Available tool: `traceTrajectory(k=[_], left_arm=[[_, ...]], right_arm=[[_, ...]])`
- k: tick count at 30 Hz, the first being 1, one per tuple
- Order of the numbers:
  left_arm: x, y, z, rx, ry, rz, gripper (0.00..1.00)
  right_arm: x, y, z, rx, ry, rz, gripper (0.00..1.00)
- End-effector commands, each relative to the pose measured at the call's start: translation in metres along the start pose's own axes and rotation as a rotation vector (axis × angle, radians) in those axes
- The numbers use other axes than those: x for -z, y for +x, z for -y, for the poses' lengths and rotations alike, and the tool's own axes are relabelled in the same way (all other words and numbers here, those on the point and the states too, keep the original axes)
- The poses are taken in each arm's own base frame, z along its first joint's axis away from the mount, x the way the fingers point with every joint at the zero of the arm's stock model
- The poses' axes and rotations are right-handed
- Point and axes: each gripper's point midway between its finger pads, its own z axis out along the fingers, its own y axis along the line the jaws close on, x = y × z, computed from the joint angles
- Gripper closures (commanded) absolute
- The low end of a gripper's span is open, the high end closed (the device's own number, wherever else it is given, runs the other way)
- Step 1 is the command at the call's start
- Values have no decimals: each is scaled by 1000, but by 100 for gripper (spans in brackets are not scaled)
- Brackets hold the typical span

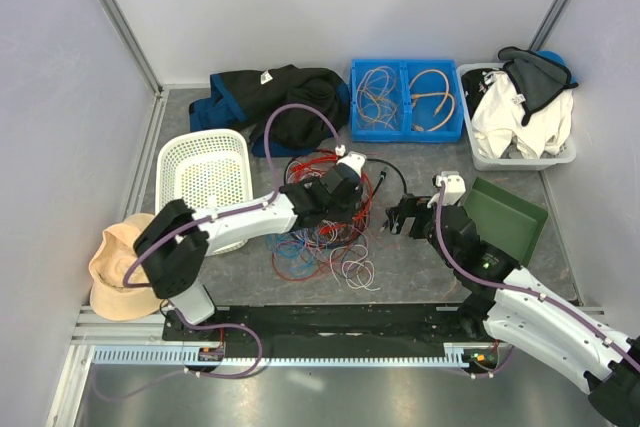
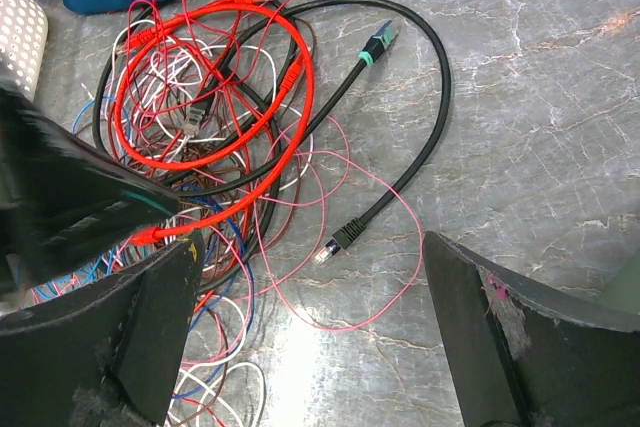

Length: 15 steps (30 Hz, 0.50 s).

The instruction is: Untangle the cables

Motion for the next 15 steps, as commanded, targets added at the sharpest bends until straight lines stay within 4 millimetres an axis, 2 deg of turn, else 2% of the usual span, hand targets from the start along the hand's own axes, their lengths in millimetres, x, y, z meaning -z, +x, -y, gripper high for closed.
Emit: traceTrajectory(k=[1, 2, 3, 5, 7, 8, 11, 15], left_arm=[[21, -26, 16, -76, 83, 61, 56], [19, -20, 17, -89, 90, 32, 43], [17, -19, 21, -97, 101, 19, 39], [6, -3, 27, -117, 127, -36, 34], [-2, 6, 32, -130, 139, -66, 34], [-11, 15, 30, -140, 128, -92, 34], [-23, 23, 26, -151, 100, -116, 36], [-34, 23, 24, -160, 73, -120, 39]], right_arm=[[5, -24, -10, -36, -24, 57, 2], [6, -23, -11, -37, -27, 56, 2], [6, -24, -11, -43, -28, 57, 2], [6, -21, -10, -47, -28, 50, 2], [7, -20, -10, -51, -30, 49, 2], [8, -20, -10, -49, -30, 48, 2], [10, -21, -9, -48, -28, 52, 2], [12, -22, -8, -47, -29, 56, 2]])
